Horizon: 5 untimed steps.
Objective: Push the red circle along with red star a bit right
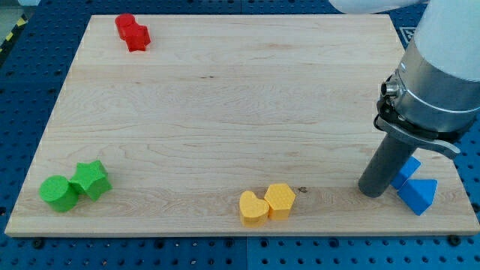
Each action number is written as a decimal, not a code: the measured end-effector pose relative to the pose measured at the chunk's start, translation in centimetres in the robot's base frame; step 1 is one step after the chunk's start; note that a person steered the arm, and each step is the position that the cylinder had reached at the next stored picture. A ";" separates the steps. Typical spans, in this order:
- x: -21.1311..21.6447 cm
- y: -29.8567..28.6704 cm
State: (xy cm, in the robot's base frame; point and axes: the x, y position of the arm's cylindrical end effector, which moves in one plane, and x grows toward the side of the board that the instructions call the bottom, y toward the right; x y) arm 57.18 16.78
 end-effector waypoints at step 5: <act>-16.7 -12.9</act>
State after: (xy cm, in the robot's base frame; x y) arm 40.43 3.91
